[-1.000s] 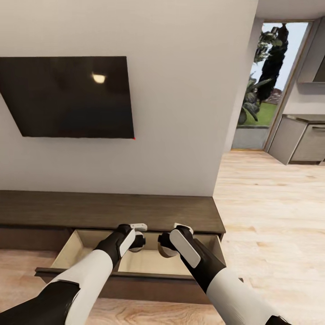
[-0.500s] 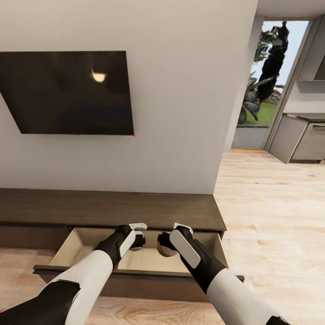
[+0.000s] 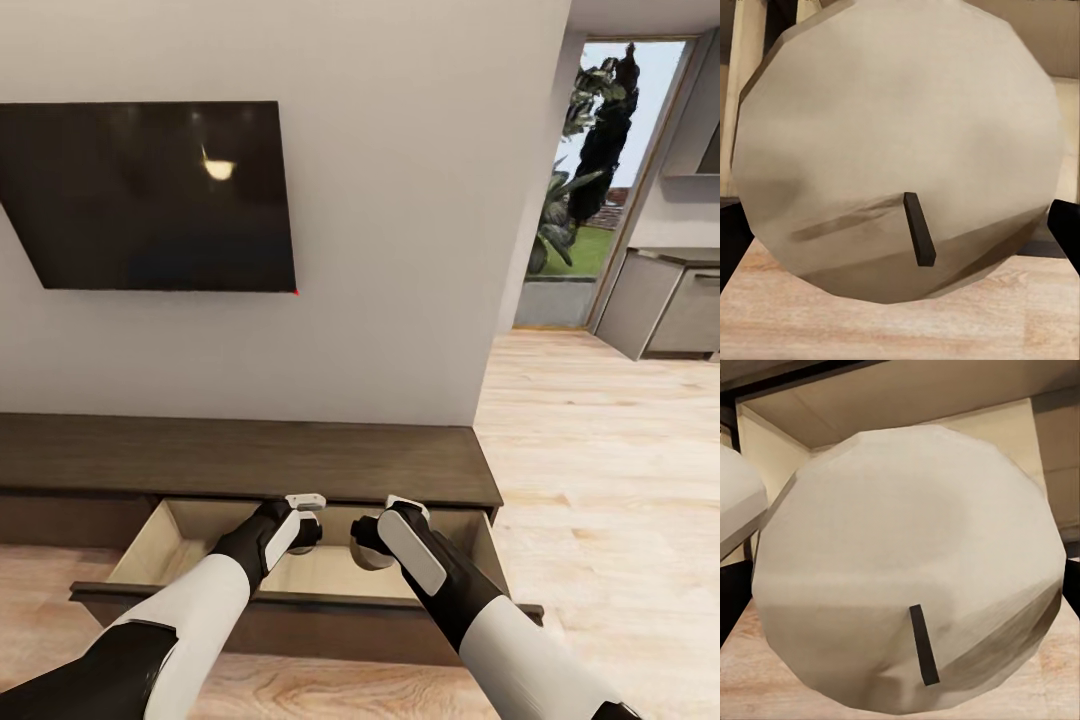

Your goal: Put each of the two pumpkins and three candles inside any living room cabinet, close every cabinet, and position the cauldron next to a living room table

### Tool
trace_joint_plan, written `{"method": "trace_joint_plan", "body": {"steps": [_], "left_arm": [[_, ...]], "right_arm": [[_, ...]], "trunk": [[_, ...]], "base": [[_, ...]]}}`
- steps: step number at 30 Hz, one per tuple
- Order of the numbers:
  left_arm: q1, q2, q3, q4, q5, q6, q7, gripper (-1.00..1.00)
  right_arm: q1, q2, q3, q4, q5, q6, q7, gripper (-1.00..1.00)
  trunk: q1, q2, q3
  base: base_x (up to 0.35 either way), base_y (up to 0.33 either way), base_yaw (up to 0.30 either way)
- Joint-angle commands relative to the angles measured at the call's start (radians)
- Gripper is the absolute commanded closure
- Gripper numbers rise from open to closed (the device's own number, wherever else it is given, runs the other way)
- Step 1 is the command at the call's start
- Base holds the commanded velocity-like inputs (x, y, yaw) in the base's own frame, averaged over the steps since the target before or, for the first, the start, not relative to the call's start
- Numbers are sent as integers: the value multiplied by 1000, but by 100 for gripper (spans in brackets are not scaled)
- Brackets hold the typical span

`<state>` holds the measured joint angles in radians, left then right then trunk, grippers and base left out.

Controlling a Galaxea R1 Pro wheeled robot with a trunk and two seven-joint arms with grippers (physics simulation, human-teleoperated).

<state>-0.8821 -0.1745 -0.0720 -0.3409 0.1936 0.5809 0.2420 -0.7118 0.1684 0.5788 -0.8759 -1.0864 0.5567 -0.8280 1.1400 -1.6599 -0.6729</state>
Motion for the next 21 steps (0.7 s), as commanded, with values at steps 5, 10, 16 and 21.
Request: {"method": "trace_joint_plan", "body": {"steps": [5, 10, 16, 21], "left_arm": [[0, 0, 0, 0, 0, -2, -1, 100], [0, 0, 0, 0, 0, -1, -1, 100], [0, 0, 0, 0, 0, -1, -1, 100], [0, 0, 0, 0, 0, 1, -1, 100]], "right_arm": [[0, 0, 1, 0, -1, -1, 0, 100], [0, 0, 1, 0, -1, -1, 0, 100], [0, 0, 1, 0, -1, -1, 0, 100], [0, 0, 1, 0, -1, -1, 0, 100]], "trunk": [[0, 0, 0], [0, 0, 0], [0, 0, 0], [0, 0, 0]], "base": [[0, 0, 0], [0, -19, 0], [0, -124, 0], [42, -46, 0]]}}
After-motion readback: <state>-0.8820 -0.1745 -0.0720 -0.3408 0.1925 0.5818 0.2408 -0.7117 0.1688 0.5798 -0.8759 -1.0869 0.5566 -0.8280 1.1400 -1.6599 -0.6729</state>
